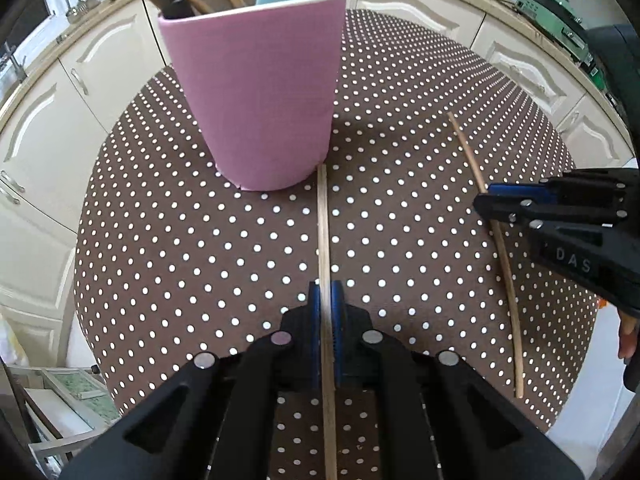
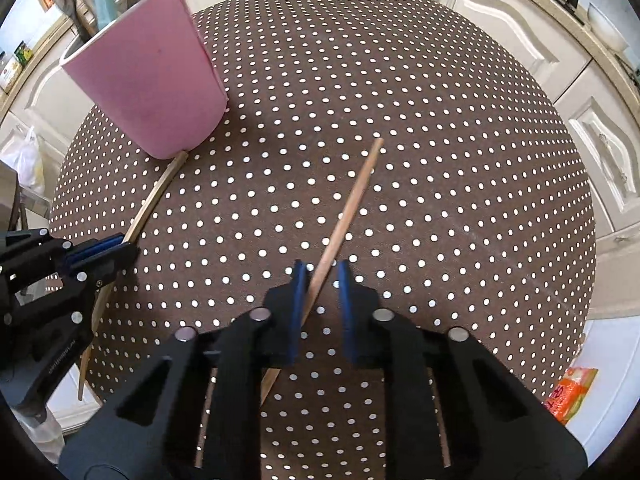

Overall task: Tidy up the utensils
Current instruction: 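Grasp a wooden chopstick with the left tool while the right tool grasps the other chopstick, then lift both held chopsticks upright and carry them over the pink cup, then lower both chopsticks into the pink cup and open both tools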

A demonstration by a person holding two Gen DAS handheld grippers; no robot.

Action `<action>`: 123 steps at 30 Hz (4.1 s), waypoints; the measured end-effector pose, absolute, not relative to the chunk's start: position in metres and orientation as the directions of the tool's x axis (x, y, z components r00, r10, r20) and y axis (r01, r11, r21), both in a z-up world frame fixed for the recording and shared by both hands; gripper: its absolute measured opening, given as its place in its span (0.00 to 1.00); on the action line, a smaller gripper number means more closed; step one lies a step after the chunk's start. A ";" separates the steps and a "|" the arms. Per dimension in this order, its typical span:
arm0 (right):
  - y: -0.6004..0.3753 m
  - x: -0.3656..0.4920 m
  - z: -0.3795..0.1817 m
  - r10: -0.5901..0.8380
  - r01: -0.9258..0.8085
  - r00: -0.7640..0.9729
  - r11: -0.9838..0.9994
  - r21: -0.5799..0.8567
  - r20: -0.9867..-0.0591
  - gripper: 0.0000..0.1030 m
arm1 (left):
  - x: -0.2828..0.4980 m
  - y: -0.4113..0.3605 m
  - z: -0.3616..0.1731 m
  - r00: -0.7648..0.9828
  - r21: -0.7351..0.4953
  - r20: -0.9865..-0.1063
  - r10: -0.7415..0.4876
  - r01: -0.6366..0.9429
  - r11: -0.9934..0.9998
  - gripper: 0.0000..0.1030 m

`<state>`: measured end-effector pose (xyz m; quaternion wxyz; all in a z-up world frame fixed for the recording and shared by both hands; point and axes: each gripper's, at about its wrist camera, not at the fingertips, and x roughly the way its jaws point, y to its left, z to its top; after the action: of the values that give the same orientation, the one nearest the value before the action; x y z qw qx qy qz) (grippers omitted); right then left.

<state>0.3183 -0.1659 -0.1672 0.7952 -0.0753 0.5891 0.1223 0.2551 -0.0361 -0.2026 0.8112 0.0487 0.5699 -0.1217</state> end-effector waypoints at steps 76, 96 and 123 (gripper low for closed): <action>-0.190 0.233 -0.014 0.490 -0.432 0.854 0.856 0.285 -0.178 0.06 | 0.170 0.032 -0.018 0.992 -0.240 0.062 -0.112 0.124 0.963 0.05; -0.173 0.277 -0.018 0.499 -0.471 0.865 0.840 0.268 -0.045 0.06 | 0.237 0.038 -0.025 0.982 -0.319 0.179 0.053 0.007 0.948 0.05; -0.150 0.277 -0.049 0.505 -0.467 0.853 0.852 0.234 -0.135 0.06 | 0.223 0.030 -0.088 0.990 -0.171 -0.083 -0.110 0.095 0.981 0.06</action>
<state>0.2765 -0.1504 -0.0494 0.9576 0.0969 0.0963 0.2538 0.2226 0.0298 -0.0876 0.9941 -0.0834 0.0462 -0.0516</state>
